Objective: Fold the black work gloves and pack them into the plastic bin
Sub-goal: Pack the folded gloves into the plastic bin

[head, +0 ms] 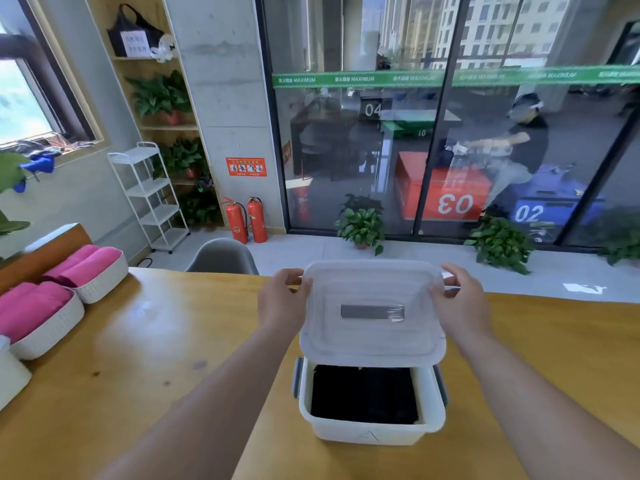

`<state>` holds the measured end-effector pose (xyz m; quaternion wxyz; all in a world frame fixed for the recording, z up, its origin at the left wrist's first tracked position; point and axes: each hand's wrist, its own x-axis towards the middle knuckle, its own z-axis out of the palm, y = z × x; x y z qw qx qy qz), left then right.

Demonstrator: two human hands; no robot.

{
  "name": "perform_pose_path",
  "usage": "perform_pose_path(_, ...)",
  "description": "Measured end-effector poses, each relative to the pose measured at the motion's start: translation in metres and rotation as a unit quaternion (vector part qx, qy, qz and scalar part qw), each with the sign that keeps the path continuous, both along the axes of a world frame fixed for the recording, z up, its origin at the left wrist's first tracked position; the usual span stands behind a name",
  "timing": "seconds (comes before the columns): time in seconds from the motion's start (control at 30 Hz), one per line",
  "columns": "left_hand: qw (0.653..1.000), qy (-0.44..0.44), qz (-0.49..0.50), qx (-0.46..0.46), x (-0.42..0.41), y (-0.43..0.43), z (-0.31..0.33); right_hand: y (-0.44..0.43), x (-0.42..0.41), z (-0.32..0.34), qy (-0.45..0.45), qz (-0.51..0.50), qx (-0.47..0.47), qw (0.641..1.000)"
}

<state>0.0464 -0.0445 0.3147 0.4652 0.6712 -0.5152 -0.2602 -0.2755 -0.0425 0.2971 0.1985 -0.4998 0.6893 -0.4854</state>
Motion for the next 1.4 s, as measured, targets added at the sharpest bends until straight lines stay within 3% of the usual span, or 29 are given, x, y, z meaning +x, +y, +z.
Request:
perform_pose_path(0.23, 0.990, -0.074, -0.011, 0.116, -0.009, 0.017, -0.058, 0.028, 0.008, -0.070, -0.023, -0.049, 0.067, 0.996)
perform_pose_path(0.33, 0.984, -0.071, -0.017, 0.160, -0.010, 0.023, -0.084, 0.039, 0.016, -0.088, 0.021, -0.047, 0.112, 0.992)
perform_pose_path(0.47, 0.980, -0.069, -0.023, 0.185, -0.008, 0.026, -0.104, 0.052, 0.017, -0.112, 0.093, -0.026, 0.160, 0.982)
perform_pose_path(0.67, 0.973, -0.100, -0.049, 0.204, -0.012, 0.039, -0.128, 0.072, 0.018, -0.144, 0.057, 0.013, 0.156, 0.986)
perform_pose_path(0.9, 0.979, -0.062, -0.041, 0.191, -0.008, 0.053, -0.147, 0.086, 0.018, -0.158, 0.092, 0.022, 0.131, 0.987)
perform_pose_path(1.1, 0.969, -0.007, -0.002, 0.247, -0.010, 0.058, -0.147, 0.085, 0.020, -0.160, 0.071, 0.024, 0.129, 0.989)
perform_pose_path(1.4, 0.963, 0.099, -0.044, 0.246, -0.003, 0.069, -0.152, 0.091, 0.029, -0.144, -0.086, -0.080, 0.209, 0.971)
